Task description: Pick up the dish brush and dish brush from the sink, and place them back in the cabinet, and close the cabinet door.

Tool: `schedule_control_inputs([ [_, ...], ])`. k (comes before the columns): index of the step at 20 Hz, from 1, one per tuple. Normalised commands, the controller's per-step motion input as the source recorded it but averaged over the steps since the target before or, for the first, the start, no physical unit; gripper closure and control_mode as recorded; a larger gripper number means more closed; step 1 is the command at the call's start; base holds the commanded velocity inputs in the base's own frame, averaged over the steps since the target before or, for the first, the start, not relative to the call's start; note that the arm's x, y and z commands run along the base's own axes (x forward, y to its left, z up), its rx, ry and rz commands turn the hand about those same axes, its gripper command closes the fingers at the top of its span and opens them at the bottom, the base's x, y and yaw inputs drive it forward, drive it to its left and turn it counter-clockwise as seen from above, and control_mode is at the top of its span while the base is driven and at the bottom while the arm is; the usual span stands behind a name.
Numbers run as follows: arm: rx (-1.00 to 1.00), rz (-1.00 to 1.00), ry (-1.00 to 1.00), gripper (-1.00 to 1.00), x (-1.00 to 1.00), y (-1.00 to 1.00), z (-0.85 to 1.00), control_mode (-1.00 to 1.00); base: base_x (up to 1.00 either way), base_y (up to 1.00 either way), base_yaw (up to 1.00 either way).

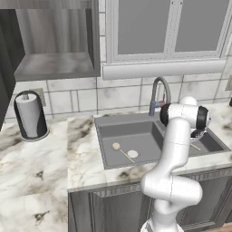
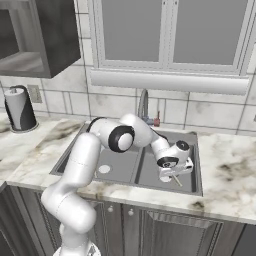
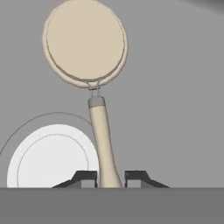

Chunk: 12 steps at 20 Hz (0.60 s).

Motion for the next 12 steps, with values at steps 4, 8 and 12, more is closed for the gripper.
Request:
schedule_control_inputs([
  [4,0.0,0.0,0.03,1.0,0.0,0.0,0.0,-1.0,0.0,0.0,0.0],
  [8,0.01,0.0,0.03,1.0,0.0,0.0,0.01,-1.0,0.0,0.0,0.0],
  [12,0.0,-0.01,0.0,1.0,-0.03,0.0,0.51,-1.0,0.0,0.0,0.0],
])
